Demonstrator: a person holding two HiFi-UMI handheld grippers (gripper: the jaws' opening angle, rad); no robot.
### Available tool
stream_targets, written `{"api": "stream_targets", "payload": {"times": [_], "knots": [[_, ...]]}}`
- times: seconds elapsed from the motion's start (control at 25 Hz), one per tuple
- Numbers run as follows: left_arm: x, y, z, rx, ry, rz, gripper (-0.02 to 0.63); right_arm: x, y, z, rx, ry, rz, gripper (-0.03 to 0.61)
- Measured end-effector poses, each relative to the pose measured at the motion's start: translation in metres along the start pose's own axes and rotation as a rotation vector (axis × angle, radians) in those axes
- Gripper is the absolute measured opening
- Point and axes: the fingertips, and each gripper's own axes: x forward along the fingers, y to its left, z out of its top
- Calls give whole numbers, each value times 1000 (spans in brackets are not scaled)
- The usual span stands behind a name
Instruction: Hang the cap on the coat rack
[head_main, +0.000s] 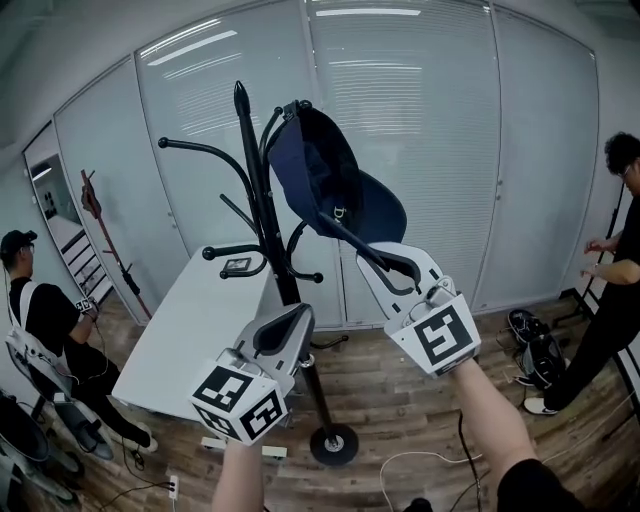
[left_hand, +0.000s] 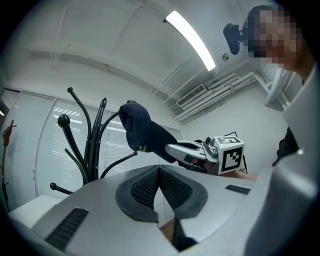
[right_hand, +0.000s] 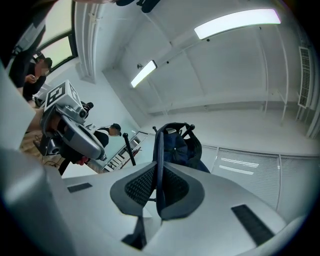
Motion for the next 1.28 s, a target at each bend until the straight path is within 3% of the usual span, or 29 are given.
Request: {"api": "stream_targets", "payload": {"times": [0.36, 0.64, 1.28], "knots": [[2, 8, 5, -4, 14, 24, 14, 4, 0, -18, 150, -1, 11, 43], [-21, 6, -13, 11, 14, 24, 14, -1, 31, -35, 138, 51, 3, 44], [-18, 7, -19, 19, 35, 18, 14, 3, 30, -40, 150, 66, 19, 77]]}}
